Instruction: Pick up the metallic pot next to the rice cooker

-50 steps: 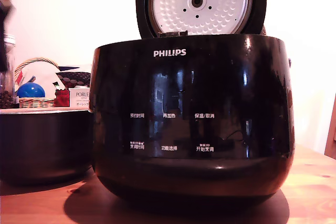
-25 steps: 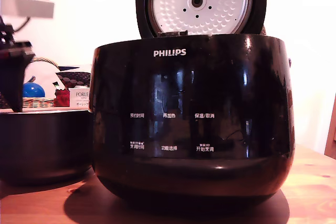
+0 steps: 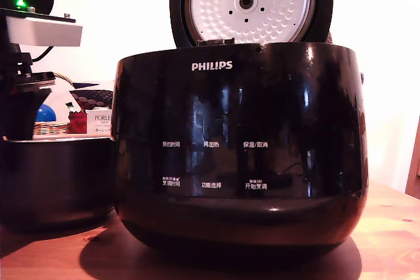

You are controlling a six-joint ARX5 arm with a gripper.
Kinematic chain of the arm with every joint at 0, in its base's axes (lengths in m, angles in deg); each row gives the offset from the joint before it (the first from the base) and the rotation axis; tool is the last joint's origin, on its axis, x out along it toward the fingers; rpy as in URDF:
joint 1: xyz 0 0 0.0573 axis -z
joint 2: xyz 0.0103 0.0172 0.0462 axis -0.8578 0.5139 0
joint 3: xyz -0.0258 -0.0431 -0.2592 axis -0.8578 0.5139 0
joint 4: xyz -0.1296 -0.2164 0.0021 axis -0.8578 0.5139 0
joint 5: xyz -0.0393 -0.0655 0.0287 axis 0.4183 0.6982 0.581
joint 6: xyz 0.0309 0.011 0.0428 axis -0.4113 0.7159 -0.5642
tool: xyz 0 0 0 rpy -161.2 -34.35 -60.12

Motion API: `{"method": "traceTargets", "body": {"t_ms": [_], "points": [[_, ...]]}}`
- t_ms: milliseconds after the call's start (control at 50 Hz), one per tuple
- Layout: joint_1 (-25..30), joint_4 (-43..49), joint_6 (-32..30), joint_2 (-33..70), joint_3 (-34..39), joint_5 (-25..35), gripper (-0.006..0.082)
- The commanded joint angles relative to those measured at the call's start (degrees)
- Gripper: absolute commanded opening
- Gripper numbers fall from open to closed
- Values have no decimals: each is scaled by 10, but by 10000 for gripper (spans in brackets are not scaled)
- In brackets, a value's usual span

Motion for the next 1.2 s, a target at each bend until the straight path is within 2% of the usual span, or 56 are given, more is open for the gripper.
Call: {"method": "traceTargets", "body": {"t_ms": [0,60,600,1040,1180], "points": [[2,-2,-3,3,7,-3,24],[2,-2,-3,3,7,-3,-27],[14,28,11,-26,-1,-44,-25],[38,145,26,-72,-114,-68,-25],[51,209,37,-77,-163,-92,-25]]}}
